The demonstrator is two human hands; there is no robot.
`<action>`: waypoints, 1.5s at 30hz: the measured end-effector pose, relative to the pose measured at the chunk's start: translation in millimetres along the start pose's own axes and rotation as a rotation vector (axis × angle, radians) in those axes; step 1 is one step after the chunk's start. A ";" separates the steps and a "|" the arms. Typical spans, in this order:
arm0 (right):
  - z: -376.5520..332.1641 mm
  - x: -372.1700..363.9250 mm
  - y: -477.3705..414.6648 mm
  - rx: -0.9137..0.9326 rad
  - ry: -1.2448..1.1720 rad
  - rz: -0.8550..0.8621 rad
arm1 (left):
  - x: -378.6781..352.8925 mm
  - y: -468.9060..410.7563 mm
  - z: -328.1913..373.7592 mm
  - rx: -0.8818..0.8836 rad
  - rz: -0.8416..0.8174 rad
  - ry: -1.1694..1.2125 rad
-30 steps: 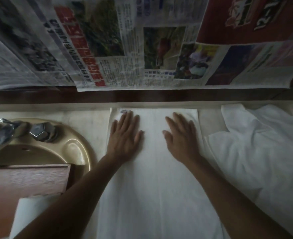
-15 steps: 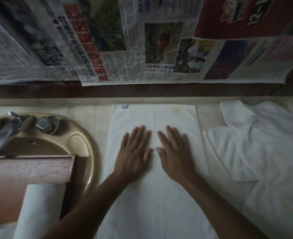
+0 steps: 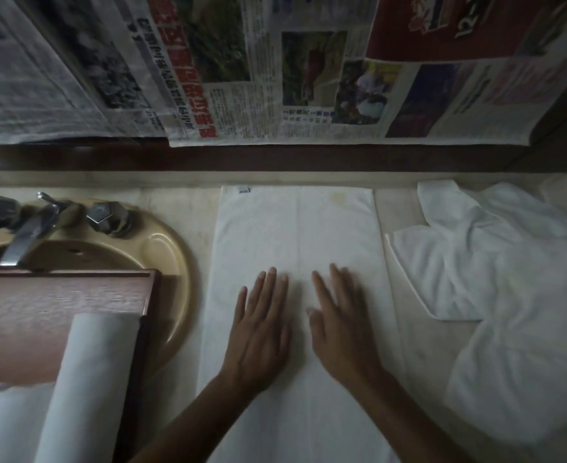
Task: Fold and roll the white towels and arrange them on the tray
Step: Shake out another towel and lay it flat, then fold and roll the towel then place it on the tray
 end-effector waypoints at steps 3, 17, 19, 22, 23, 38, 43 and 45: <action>7.9 -2.9 25.9 0.091 0.062 -0.018 | -5.0 18.0 -18.8 0.011 -0.022 -0.102; -2.6 7.3 143.4 0.102 -0.006 -0.018 | -12.0 125.5 59.1 -0.002 0.109 -0.005; 20.9 12.6 159.3 0.114 0.015 -0.012 | -10.2 147.0 44.6 0.018 0.100 -0.068; 79.9 30.8 160.3 0.019 0.053 0.032 | 2.1 184.0 7.2 0.068 0.112 -0.131; 97.7 37.3 159.3 -0.014 0.067 0.038 | 7.0 197.2 -5.0 0.111 0.130 -0.121; 8.8 14.0 225.4 0.049 0.117 -0.187 | -22.6 235.6 70.4 0.156 -0.035 -0.106; 10.1 17.3 257.2 0.046 0.123 -0.185 | -26.6 261.0 84.4 0.123 -0.022 -0.105; 8.7 17.8 262.2 0.039 0.141 -0.191 | -27.1 262.6 83.4 0.125 -0.044 -0.107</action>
Point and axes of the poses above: each hand's wrist, its own y-axis away from the middle knuckle, its own x-axis out of the back of the hand, z = x × y, the point moved 8 cm from there along -y, towards the middle knuckle, and after that the axes turned 7 degrees about -x, right-handed, at the moved point
